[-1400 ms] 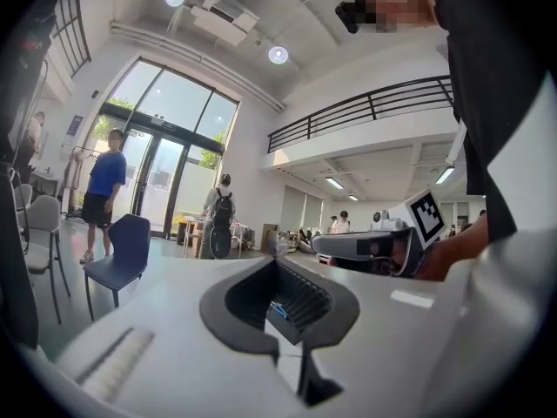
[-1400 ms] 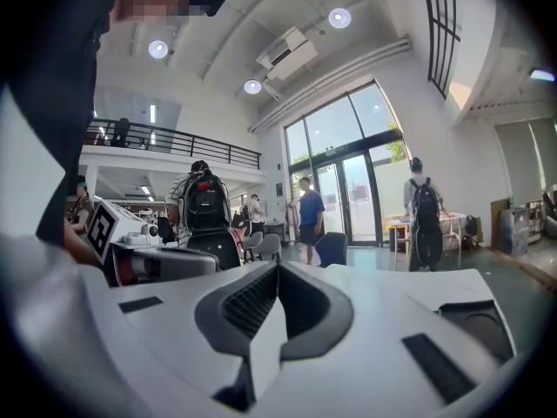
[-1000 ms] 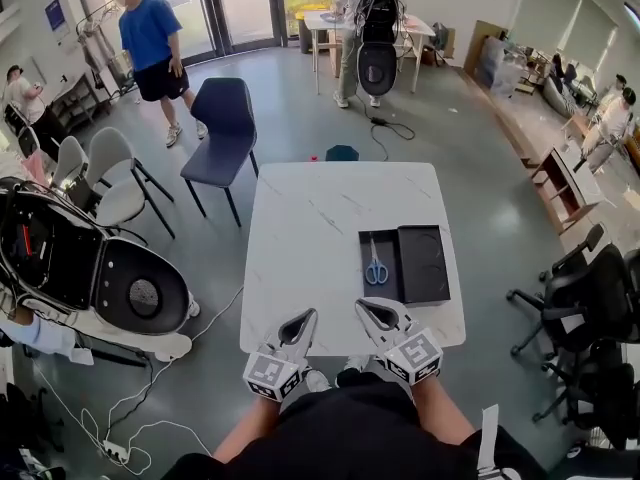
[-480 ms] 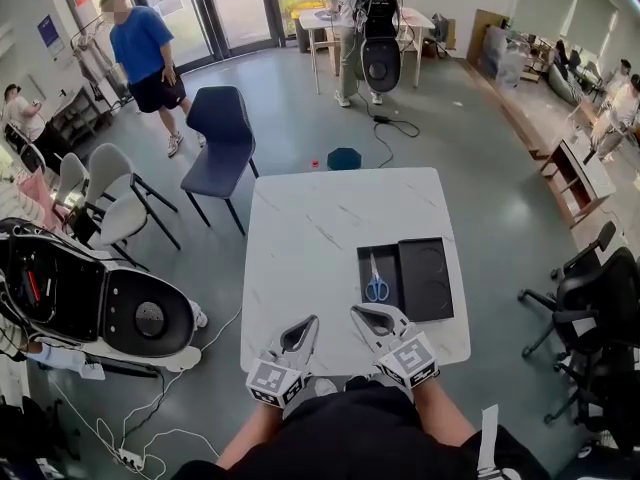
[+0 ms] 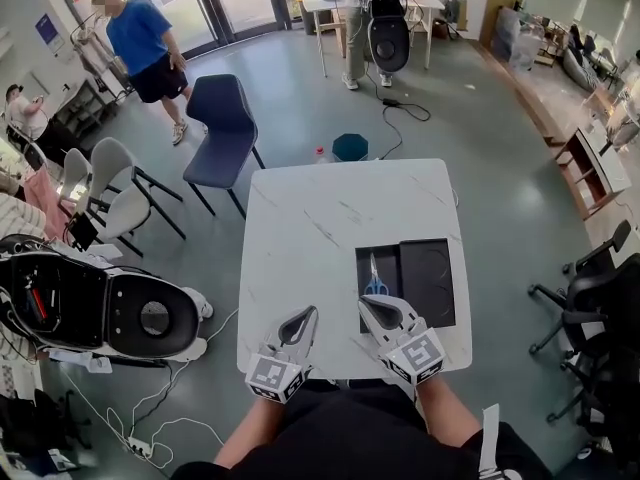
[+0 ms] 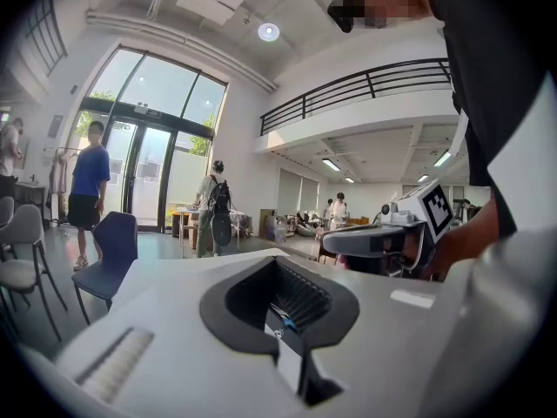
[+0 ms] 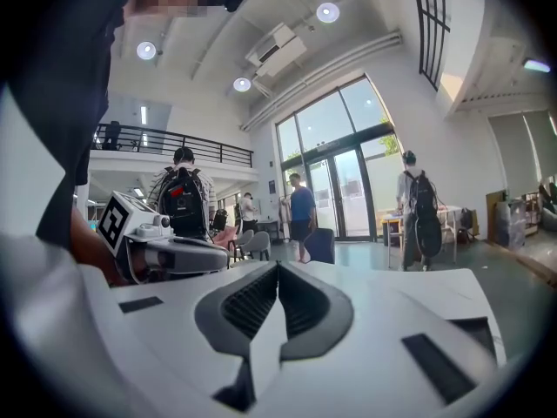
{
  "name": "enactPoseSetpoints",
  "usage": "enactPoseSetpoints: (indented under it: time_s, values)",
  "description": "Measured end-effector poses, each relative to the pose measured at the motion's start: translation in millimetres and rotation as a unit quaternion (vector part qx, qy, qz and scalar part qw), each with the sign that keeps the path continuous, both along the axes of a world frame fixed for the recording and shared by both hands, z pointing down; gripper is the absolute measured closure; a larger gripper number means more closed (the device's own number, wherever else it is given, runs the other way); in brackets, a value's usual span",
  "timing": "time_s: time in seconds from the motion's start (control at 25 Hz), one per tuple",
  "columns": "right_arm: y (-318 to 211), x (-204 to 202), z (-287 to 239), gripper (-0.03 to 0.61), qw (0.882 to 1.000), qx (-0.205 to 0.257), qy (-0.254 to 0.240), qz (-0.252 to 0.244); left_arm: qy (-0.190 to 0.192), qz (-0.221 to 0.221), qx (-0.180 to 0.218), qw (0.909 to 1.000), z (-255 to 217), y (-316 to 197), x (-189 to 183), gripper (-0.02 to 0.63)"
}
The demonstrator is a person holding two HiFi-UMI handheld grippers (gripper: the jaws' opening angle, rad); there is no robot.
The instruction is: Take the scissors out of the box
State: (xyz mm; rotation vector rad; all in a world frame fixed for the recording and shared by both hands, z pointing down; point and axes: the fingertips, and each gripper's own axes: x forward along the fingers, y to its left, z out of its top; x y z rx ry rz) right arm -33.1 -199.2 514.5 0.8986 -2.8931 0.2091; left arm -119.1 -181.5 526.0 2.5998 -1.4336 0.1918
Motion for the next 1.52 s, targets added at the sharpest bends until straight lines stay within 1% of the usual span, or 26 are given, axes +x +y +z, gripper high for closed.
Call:
enactPoseSetpoints:
  time_s: [0.16, 0.28, 0.44, 0.64, 0.84, 1.0, 1.16, 1.4, 1.44, 1.48, 1.52]
  values:
    - [-4.0, -1.0, -6.6, 0.571, 1.000, 0.000, 0.007, -0.003, -0.005, -0.002, -0.008, 0.9999, 2.9, -8.7, -3.4, 0.604]
    - [-9.5, -1.1, -0.8, 0.571, 1.000, -0.005, 0.013, 0.006, -0.003, 0.005, -0.015, 0.9999, 5.7, -18.5, -4.9, 0.604]
    - [-18.0, 4.0, 10.1, 0.571, 0.998, -0.021, 0.016, 0.050, -0.001, 0.021, -0.023, 0.9995, 11.8, -27.8, -7.1, 0.604]
    - [-29.6, 20.0, 32.3, 0.571, 0.990, -0.041, 0.058, 0.118, 0.003, 0.040, -0.025, 0.9989, 15.5, -32.3, -4.5, 0.604]
    - [-41.6, 31.0, 52.5, 0.571, 0.973, -0.053, 0.117, 0.191, 0.008, 0.054, -0.031, 0.9980, 19.4, -34.5, -8.3, 0.604]
    - [-48.9, 37.6, 77.0, 0.569, 0.958, -0.093, 0.146, 0.230, 0.012, 0.057, -0.032, 0.9978, 22.7, -38.8, -15.1, 0.604]
    - [-52.6, 40.2, 103.9, 0.569, 0.943, -0.136, 0.174, 0.251, 0.015, 0.057, -0.037, 0.9976, 27.5, -41.5, -27.2, 0.604]
    - [-61.2, 37.2, 133.6, 0.566, 0.924, -0.177, 0.201, 0.274, 0.025, 0.047, -0.045, 0.9976, 34.3, -43.8, -50.1, 0.604]
    - [-63.3, 35.3, 140.2, 0.537, 0.920, -0.187, 0.208, 0.274, 0.027, 0.045, -0.047, 0.9975, 35.9, -44.8, -53.4, 0.604]
    - [-64.9, 33.5, 147.3, 0.463, 0.916, -0.199, 0.216, 0.274, 0.028, 0.043, -0.048, 0.9975, 37.4, -45.4, -56.1, 0.604]
    - [-65.7, 32.3, 154.3, 0.454, 0.911, -0.211, 0.226, 0.274, 0.030, 0.043, -0.049, 0.9974, 38.6, -45.4, -58.2, 0.604]
